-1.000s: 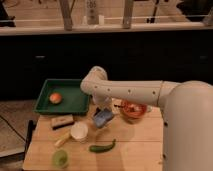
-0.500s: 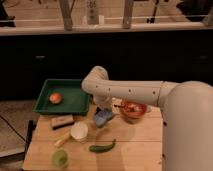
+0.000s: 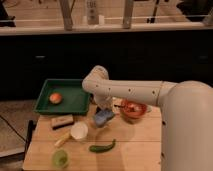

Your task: Place sponge in metal cup

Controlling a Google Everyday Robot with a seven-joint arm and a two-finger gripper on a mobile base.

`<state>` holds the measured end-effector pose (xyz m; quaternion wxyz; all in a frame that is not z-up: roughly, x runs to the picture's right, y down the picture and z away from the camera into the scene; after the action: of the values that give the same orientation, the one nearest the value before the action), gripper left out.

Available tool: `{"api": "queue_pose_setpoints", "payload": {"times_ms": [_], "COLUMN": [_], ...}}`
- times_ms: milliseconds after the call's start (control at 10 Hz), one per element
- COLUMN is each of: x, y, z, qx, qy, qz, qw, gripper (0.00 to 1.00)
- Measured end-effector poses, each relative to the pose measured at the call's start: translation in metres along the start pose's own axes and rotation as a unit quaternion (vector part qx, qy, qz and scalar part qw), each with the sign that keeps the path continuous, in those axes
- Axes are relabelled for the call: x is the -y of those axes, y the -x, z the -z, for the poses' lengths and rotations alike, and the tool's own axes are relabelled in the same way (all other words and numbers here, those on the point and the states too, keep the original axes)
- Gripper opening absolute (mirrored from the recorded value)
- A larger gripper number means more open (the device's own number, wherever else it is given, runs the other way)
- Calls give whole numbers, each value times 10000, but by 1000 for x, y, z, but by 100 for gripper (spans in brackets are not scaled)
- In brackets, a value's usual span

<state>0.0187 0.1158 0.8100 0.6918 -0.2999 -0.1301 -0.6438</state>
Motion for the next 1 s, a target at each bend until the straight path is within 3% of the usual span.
{"api": "queue_pose_setpoints", "payload": {"times_ms": [500, 600, 1000], "x": [5, 5, 6], "y": [5, 6, 8], "z": [11, 12, 16], "qx": [-140, -151, -183], "qy": [49, 52, 58], "qz": [79, 92, 159], "qw": [9999, 9998, 9997], "gripper": [74, 79, 80]}}
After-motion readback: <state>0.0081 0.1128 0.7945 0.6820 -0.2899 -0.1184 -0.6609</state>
